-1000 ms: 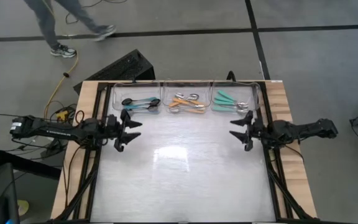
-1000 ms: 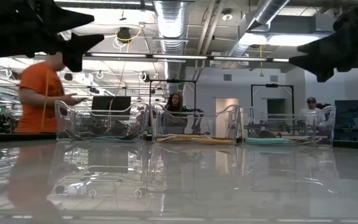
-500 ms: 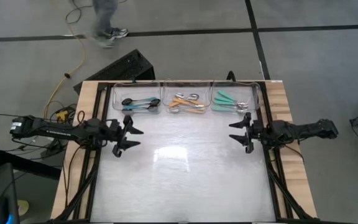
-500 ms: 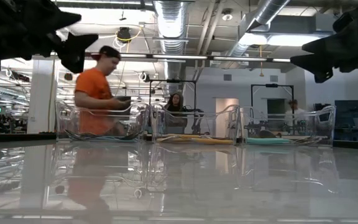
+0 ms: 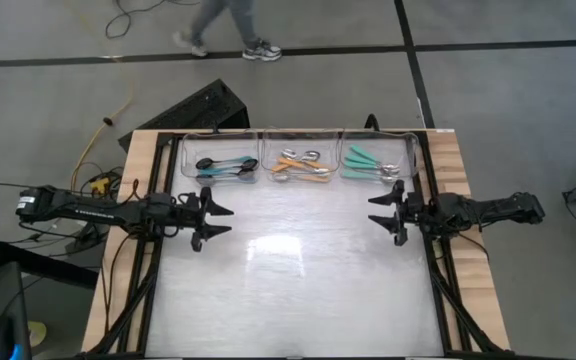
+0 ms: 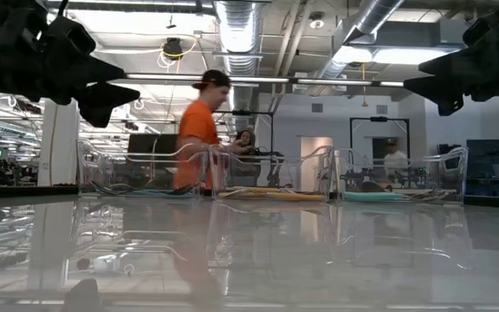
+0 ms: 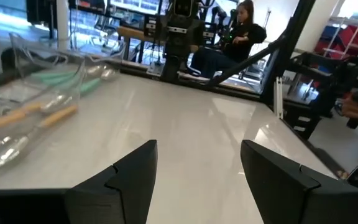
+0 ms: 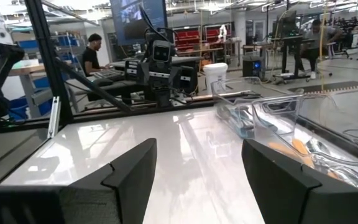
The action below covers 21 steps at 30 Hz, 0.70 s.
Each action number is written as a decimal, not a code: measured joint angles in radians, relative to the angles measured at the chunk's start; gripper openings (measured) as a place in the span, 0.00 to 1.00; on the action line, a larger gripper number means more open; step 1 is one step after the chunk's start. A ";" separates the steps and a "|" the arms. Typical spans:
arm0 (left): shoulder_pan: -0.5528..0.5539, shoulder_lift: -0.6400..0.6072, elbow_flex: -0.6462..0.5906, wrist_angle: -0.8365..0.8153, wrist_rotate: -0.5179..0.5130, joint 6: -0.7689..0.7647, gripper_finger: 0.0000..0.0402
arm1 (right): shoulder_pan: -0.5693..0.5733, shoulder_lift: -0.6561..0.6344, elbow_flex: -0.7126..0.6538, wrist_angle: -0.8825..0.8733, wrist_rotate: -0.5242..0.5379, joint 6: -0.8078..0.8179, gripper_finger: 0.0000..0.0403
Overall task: Sort silverware by color (type)
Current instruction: Return to Home Position
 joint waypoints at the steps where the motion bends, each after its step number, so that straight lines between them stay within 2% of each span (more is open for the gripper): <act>1: 0.000 0.000 0.000 0.001 -0.012 0.014 0.54 | 0.000 0.000 0.000 0.000 0.007 0.000 0.66; 6: 0.000 0.000 0.000 -0.017 -0.030 0.059 0.54 | -0.001 0.000 0.000 0.004 0.040 0.000 0.66; 13: 0.000 -0.009 0.034 -0.066 0.009 -0.003 0.54 | -0.001 0.000 0.000 0.004 0.038 0.000 0.66; 16: -0.001 -0.077 0.079 -0.070 0.051 0.049 0.54 | -0.001 0.000 0.000 0.004 0.037 0.000 0.66; 21: 0.000 -0.250 0.111 -0.204 -0.028 0.116 0.54 | -0.001 0.000 -0.001 0.004 0.036 0.000 0.66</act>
